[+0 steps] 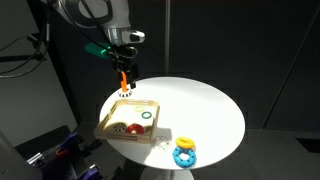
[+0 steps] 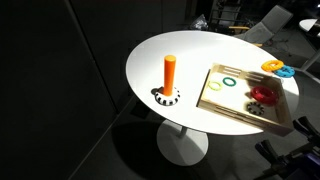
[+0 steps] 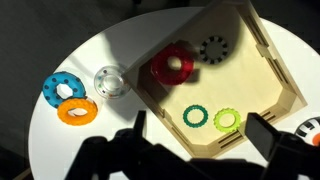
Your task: Move the red ring from the tray to the table
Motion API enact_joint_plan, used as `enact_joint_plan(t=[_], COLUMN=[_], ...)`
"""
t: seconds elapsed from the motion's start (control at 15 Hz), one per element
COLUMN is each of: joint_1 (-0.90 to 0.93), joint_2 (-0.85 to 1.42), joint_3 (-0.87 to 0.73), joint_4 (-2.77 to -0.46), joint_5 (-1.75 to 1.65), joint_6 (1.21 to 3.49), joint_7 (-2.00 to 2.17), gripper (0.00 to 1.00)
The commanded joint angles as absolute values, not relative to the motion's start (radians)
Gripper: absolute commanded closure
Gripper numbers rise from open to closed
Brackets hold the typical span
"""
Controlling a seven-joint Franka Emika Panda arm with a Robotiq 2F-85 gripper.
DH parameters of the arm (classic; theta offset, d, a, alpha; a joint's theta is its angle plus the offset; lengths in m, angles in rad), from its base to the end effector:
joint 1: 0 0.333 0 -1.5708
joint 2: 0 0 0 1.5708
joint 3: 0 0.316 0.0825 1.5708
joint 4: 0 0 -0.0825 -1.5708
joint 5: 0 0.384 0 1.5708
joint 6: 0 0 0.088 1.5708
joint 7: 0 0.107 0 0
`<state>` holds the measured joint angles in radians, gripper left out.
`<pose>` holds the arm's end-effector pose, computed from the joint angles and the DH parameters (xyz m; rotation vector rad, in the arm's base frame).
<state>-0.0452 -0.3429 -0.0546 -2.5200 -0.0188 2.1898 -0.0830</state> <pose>0.4212 -0.0428 0.4012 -3.1397 0.0046 -0.0197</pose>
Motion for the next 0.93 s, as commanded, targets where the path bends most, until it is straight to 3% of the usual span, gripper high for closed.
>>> enact_joint_plan(t=[0.0,0.87], joint_1=[-0.044,-0.054], joint_2=[-0.344,-0.267], joint_3=[-0.056,-0.023], joint_4=[-2.519,-2.702], joint_5=[-0.019,-0.045], joint_6=[2.188,2.413], joint_7=[-0.082,0.047], gripper=[0.0,0.0])
